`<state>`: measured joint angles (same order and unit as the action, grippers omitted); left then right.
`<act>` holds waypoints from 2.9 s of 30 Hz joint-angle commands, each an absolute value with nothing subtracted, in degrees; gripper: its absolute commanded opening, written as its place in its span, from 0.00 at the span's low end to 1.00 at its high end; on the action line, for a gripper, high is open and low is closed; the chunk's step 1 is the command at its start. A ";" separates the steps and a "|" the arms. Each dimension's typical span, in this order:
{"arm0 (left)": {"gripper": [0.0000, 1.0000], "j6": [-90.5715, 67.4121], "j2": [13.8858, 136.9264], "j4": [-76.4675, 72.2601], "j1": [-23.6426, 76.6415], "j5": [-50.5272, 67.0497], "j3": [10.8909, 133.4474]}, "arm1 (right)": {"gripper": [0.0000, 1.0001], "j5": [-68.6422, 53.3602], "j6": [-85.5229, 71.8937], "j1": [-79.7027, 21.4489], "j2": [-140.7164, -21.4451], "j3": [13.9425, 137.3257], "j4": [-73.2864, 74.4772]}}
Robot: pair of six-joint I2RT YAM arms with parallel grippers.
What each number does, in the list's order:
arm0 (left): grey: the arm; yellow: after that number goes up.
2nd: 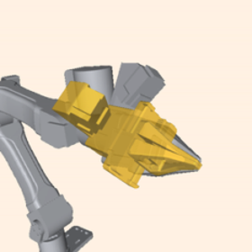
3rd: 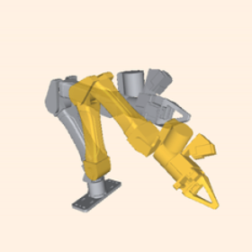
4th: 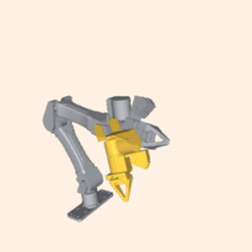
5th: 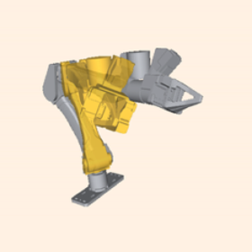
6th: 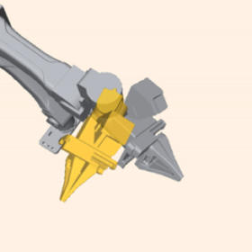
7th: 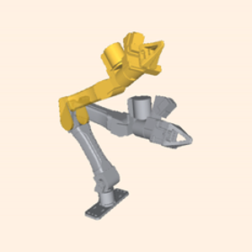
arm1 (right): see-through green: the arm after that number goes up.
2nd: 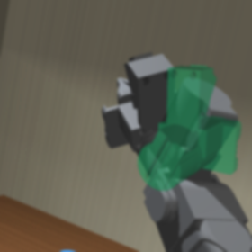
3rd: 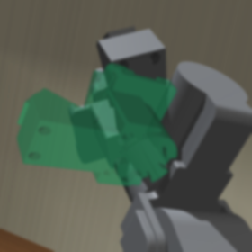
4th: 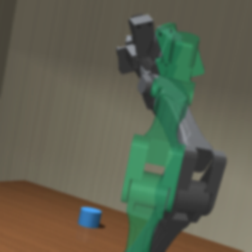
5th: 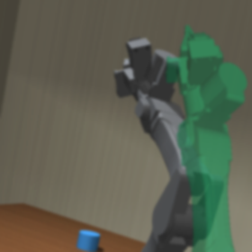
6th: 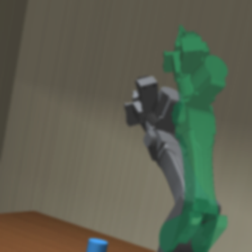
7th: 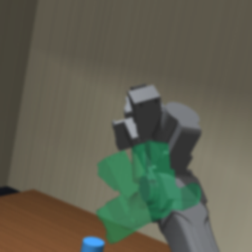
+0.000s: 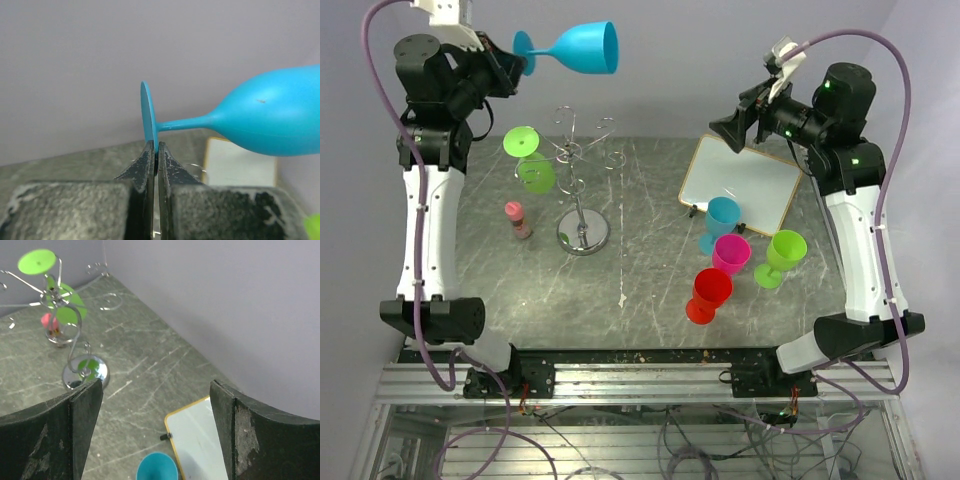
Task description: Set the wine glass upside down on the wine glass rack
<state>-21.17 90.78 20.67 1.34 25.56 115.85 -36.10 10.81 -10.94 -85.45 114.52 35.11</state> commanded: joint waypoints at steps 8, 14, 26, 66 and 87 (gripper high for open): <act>0.07 9.88 86.13 26.26 1.12 -6.72 119.08 | 0.91 -26.93 17.55 -10.98 -84.00 106.37 38.36; 0.07 19.36 85.86 22.68 1.19 -17.65 115.32 | 0.94 -21.34 19.12 -10.85 -83.85 100.79 35.63; 0.07 35.78 88.74 16.12 2.88 -28.96 109.71 | 0.94 -22.36 17.82 -10.62 -84.62 90.64 30.07; 0.07 69.46 93.56 23.07 15.48 -10.73 103.79 | 0.93 -29.81 17.33 -8.34 -81.21 82.74 26.99; 0.07 68.66 91.13 26.85 17.83 -7.80 102.58 | 0.93 -28.83 16.89 -8.07 -80.62 81.96 25.77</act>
